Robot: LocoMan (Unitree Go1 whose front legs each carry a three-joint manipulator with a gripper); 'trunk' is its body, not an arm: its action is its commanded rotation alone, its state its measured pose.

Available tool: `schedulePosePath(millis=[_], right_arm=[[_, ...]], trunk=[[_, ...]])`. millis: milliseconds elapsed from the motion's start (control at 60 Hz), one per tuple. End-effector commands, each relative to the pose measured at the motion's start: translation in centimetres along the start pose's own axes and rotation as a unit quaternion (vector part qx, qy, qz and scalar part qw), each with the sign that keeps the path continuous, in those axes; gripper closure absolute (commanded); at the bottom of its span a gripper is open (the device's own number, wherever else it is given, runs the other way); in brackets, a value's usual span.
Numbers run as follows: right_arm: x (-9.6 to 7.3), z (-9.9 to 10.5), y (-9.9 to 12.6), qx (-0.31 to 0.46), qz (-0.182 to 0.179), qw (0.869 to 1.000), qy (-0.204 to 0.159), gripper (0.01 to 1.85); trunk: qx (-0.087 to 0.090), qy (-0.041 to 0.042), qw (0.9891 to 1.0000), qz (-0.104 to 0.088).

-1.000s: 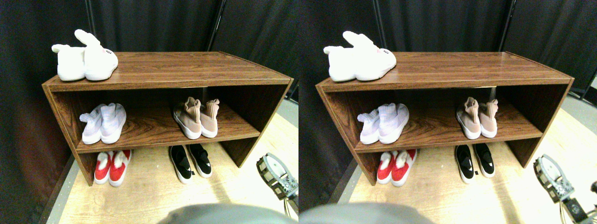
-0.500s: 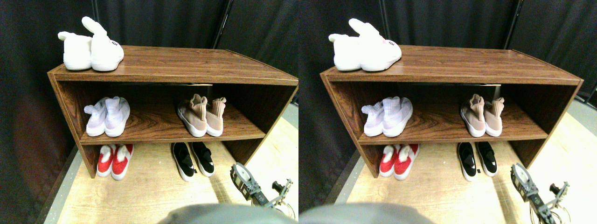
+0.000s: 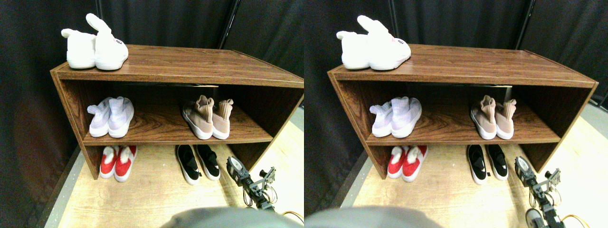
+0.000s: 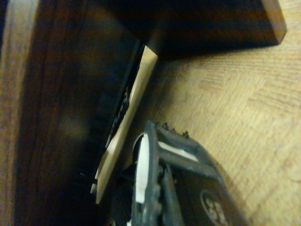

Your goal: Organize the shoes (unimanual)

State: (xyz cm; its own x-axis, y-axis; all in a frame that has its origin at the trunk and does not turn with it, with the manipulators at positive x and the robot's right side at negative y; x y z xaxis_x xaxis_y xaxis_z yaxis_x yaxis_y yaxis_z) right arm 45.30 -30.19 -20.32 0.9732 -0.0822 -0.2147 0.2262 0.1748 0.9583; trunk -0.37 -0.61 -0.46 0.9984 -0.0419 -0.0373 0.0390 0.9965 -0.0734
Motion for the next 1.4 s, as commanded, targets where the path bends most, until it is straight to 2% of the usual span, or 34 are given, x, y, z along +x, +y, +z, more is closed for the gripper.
schedulePosePath(millis=[17, 233, 483, 683, 867, 1083, 1283, 1400], right_arm=[[0.8, 0.3, 0.7, 0.004, 0.008, 1.000, -0.018, 1.80], [2.5, 0.3, 0.3, 0.006, -0.035, 0.998, -0.044, 1.80], [4.1, 0.3, 0.0, -0.001, -0.033, 0.999, -0.043, 1.80], [5.3, 0.2, -0.6, 0.008, -0.054, 0.997, -0.050, 1.80], [6.2, 0.1, -1.3, 0.013, -0.069, 0.996, -0.054, 1.80], [6.3, -0.8, -1.5, 0.005, -0.060, 0.998, -0.022, 1.80], [6.4, -2.2, -1.6, 0.008, -0.079, 0.997, 0.001, 1.80], [6.1, -2.9, -1.2, 0.004, -0.077, 0.997, 0.000, 1.80]], trunk=[[-0.015, 0.0071, 0.9999, 0.005], [-0.020, 0.0087, 0.9997, 0.012], [-0.021, 0.0075, 0.9996, 0.015], [-0.026, 0.0079, 0.9994, 0.022], [-0.027, 0.0115, 0.9992, 0.026], [-0.032, 0.0141, 0.9989, 0.030], [-0.034, 0.0184, 0.9987, 0.034], [-0.036, 0.0199, 0.9985, 0.036]])
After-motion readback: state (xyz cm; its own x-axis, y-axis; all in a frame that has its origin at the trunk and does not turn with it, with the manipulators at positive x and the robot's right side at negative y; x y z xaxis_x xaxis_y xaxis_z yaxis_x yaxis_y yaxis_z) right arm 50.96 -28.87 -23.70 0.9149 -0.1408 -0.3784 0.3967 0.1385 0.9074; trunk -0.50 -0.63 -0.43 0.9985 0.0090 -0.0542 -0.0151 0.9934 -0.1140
